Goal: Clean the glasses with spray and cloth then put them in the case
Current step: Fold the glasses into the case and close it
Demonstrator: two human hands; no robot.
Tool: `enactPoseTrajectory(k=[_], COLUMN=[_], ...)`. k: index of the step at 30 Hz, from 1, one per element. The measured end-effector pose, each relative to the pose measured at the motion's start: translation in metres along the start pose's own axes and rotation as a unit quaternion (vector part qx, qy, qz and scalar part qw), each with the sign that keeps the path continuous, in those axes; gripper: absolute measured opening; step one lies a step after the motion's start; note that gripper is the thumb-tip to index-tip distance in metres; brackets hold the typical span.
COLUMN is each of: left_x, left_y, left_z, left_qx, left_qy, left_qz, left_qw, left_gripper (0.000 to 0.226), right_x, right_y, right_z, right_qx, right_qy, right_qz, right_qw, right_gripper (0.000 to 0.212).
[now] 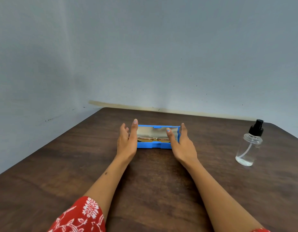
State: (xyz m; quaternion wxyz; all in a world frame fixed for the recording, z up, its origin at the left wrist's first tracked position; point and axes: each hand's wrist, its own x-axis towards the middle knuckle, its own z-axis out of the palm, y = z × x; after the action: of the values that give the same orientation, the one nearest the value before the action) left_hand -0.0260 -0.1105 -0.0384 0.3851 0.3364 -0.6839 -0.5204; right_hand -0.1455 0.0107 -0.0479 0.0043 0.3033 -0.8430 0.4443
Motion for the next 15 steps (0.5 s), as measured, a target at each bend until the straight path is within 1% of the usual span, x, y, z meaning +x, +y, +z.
enactPoseTrajectory(k=[2,4,6,10,15], left_x=[-0.004,-0.008,-0.012,-0.022,-0.037], left_y=[0.002,0.005,0.008,0.015,0.022], left_z=[0.0,0.001,0.003,0.015,0.034], left_qx=[0.019,0.035,0.034,0.016,-0.002], left_qy=[-0.033,-0.058,-0.067,-0.072,-0.09], left_qz=[0.009,0.013,0.019,0.012,0.019], left_qw=[0.999,0.998,0.997,0.997,0.996], left_gripper=[0.089,0.1,0.106,0.105,0.103], right_x=[-0.001,-0.002,-0.004,-0.01,-0.016], right_y=[-0.001,-0.001,0.0,0.004,0.018], right_z=[0.0,-0.002,-0.004,-0.011,-0.028], right_qx=[-0.014,0.015,0.062,0.125,0.138], right_qy=[-0.003,0.01,0.024,0.07,0.138], right_qz=[0.0,0.003,0.011,0.032,0.051], right_qw=[1.0,1.0,0.998,0.989,0.979], right_gripper=[0.087,0.083,0.076,0.07,0.062])
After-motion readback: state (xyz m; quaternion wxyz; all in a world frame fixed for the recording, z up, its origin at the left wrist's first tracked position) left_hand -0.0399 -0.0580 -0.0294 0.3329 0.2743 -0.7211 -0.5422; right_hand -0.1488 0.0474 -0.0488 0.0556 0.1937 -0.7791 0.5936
